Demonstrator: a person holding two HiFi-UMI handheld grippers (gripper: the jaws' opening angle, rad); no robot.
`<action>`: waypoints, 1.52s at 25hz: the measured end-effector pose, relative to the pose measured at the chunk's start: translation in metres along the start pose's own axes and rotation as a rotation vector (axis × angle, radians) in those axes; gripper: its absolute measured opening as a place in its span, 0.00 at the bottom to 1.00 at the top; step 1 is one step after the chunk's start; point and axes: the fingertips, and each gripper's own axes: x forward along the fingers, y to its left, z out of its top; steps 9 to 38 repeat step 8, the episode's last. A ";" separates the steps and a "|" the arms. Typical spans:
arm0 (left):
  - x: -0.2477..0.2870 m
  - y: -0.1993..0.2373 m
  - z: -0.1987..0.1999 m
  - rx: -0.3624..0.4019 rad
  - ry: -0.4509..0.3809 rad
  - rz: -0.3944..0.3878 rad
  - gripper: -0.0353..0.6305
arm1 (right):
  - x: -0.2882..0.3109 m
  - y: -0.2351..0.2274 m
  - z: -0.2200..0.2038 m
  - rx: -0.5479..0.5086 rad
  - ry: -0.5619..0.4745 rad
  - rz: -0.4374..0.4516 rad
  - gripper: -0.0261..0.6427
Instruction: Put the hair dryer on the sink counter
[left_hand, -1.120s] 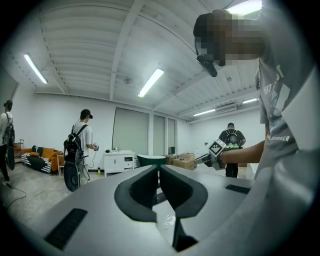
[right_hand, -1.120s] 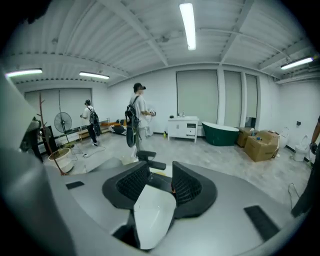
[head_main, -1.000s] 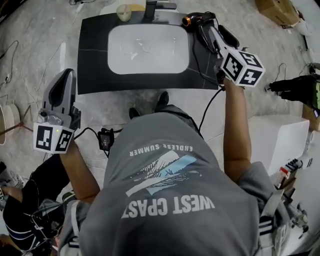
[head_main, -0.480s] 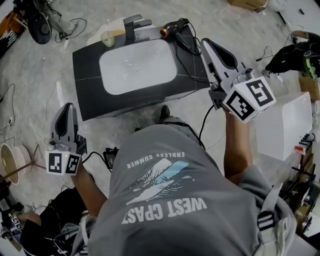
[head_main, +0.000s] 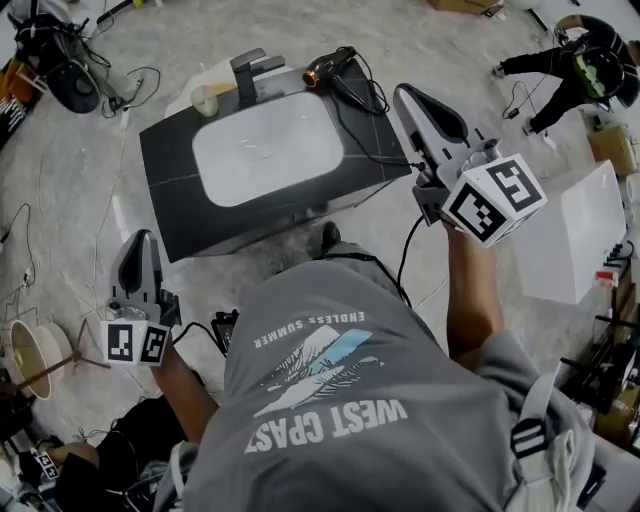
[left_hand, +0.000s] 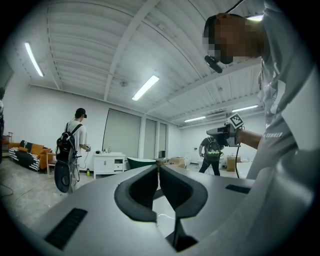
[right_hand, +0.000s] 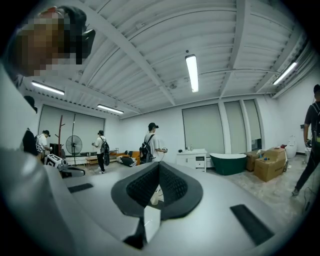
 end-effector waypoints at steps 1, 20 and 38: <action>-0.001 -0.001 0.000 0.000 -0.002 -0.002 0.09 | -0.002 -0.001 0.001 0.001 -0.002 -0.004 0.08; 0.002 0.002 -0.001 -0.013 0.002 -0.008 0.09 | 0.001 -0.006 0.003 0.014 0.006 -0.023 0.08; 0.002 0.002 -0.001 -0.013 0.002 -0.008 0.09 | 0.001 -0.006 0.003 0.014 0.006 -0.023 0.08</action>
